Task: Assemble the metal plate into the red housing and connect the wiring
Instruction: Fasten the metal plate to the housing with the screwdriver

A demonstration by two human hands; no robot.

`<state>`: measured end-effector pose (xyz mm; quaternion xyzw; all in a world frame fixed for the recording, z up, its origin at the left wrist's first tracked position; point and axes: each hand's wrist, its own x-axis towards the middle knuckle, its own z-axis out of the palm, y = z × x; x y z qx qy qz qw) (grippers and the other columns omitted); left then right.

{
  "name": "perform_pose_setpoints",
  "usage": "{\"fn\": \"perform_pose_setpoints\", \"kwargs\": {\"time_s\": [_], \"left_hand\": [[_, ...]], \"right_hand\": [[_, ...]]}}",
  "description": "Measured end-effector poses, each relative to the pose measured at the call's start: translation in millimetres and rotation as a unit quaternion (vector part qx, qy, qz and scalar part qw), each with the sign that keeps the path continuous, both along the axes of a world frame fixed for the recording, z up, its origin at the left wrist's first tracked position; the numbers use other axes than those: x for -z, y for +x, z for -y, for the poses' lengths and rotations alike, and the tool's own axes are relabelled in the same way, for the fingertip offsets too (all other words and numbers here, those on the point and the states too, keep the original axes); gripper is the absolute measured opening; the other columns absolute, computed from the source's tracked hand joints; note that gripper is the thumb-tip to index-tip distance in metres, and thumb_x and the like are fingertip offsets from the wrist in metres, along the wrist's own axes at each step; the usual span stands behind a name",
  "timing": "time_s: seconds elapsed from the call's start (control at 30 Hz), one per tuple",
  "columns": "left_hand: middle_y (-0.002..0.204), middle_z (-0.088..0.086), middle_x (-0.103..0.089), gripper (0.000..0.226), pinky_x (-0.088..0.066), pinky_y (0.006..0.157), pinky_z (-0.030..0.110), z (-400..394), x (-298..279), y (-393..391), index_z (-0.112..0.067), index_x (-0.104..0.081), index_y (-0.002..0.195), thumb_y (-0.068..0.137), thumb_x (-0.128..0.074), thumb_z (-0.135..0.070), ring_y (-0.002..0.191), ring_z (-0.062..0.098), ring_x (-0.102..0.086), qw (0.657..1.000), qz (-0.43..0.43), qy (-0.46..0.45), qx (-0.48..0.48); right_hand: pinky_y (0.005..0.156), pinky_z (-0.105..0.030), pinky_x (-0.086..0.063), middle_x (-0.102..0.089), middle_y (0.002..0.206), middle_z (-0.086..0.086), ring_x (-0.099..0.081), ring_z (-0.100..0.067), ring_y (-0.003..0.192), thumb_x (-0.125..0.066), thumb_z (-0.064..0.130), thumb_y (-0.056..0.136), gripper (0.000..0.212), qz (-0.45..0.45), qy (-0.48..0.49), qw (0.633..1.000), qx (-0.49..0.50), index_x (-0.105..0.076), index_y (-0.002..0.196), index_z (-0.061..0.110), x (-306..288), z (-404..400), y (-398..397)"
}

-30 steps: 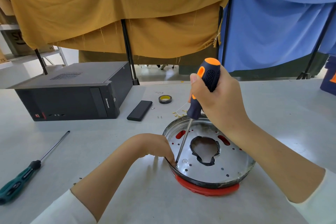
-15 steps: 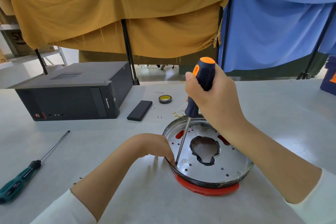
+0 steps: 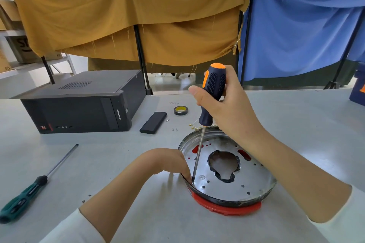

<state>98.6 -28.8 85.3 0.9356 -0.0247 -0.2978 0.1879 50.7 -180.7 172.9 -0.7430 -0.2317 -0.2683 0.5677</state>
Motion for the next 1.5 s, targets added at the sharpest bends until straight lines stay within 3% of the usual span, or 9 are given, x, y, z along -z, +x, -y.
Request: {"fn": "perform_pose_setpoints", "kwargs": {"time_s": [0.13,0.4,0.7,0.9,1.03,1.2,1.3,1.4,1.5], "left_hand": [[0.133,0.001,-0.058,0.046,-0.038,0.088,0.029,-0.1,-0.1,-0.7,-0.017,-0.063,0.124,0.083,-0.071,-0.035,0.122,0.024,-0.05,1.0,-0.002,-0.001,-0.002],[0.133,0.002,-0.057,0.046,-0.038,0.088,0.029,-1.0,2.0,-0.4,-0.016,-0.063,0.125,0.083,-0.071,-0.035,0.122,0.024,-0.05,1.0,0.0,-0.009,-0.003],[0.13,0.003,-0.059,0.042,-0.037,0.086,0.027,-2.5,6.5,2.9,-0.014,-0.065,0.121,0.084,-0.069,-0.034,0.106,0.02,-0.048,1.0,0.002,-0.015,0.006],[0.113,-0.009,-0.056,0.014,-0.037,0.075,0.019,-10.0,11.7,1.8,-0.031,-0.062,0.105,0.092,-0.057,-0.031,0.106,0.011,-0.052,0.993,0.033,-0.112,0.001],[0.139,-0.007,-0.039,0.035,-0.035,0.088,0.026,-13.7,20.8,5.5,-0.035,-0.039,0.132,0.099,-0.051,-0.038,0.12,0.017,-0.047,0.945,0.115,-0.29,-0.098],[0.128,-0.01,-0.057,0.038,-0.045,0.078,0.014,-7.7,65.1,-1.1,-0.037,-0.037,0.136,0.1,-0.045,-0.045,0.107,0.0,-0.058,0.855,0.126,-0.47,-0.179],[0.128,-0.02,-0.059,0.053,-0.044,0.095,0.022,-3.1,87.3,2.1,-0.04,-0.047,0.132,0.084,-0.046,-0.065,0.11,-0.01,-0.056,0.83,0.18,-0.493,-0.191],[0.133,-0.009,-0.062,0.059,-0.039,0.11,0.044,1.7,98.4,7.9,-0.032,-0.056,0.132,0.087,-0.041,-0.068,0.125,0.009,-0.056,0.816,0.166,-0.527,-0.169],[0.134,0.003,-0.062,0.061,-0.036,0.111,0.054,0.1,106.1,11.8,-0.027,-0.059,0.132,0.091,-0.042,-0.069,0.129,0.026,-0.054,0.804,0.132,-0.553,-0.173]], "right_hand": [[0.038,-0.015,-0.039,-0.061,0.093,-0.016,-0.053,-0.005,0.04,-0.055,0.024,0.087,0.016,-0.088,-0.001,0.992,-0.089,-0.044,0.098,0.023,-6.2,6.7,4.3],[0.038,-0.019,-0.039,-0.066,0.094,-0.013,-0.057,-0.021,0.039,-0.053,0.03,0.076,0.02,-0.093,-0.061,0.99,-0.09,-0.048,0.094,0.023,-13.0,13.0,8.4],[0.043,-0.021,-0.044,-0.065,0.083,-0.004,-0.062,-0.017,0.048,-0.069,0.03,0.083,0.03,-0.084,-0.1,0.987,-0.089,-0.047,0.097,0.015,-17.7,14.2,10.4],[0.069,-0.011,-0.049,-0.059,0.087,0.005,-0.058,0.004,0.073,-0.069,0.027,0.084,0.035,-0.117,-0.063,0.987,-0.091,-0.044,0.107,0.02,-11.9,7.9,14.7],[0.091,-0.041,-0.053,-0.063,0.117,-0.007,-0.066,-0.029,0.101,-0.069,0.006,0.078,0.055,-0.166,0.068,0.958,-0.224,-0.039,0.12,0.027,-8.9,4.8,19.3],[0.089,-0.037,-0.054,-0.071,0.102,-0.001,-0.069,-0.024,0.094,-0.069,0.008,0.078,0.045,-0.162,0.069,0.948,-0.264,-0.051,0.118,0.016,-9.1,9.5,16.8],[0.084,-0.039,-0.056,-0.067,0.082,0.001,-0.067,-0.022,0.083,-0.077,0.013,0.071,0.045,-0.142,0.045,0.971,-0.187,-0.05,0.106,0.017,-9.6,5.0,18.8],[0.078,-0.037,-0.056,-0.063,0.085,-0.003,-0.065,-0.022,0.077,-0.074,0.002,0.076,0.044,-0.164,0.07,0.958,-0.226,-0.046,0.107,0.014,-13.2,-3.4,23.5],[0.082,-0.037,-0.054,-0.066,0.092,-0.006,-0.061,-0.023,0.074,-0.059,0.0,0.078,0.048,-0.226,0.124,0.893,-0.37,-0.046,0.121,0.015,-21.1,-1.2,24.5]]}}
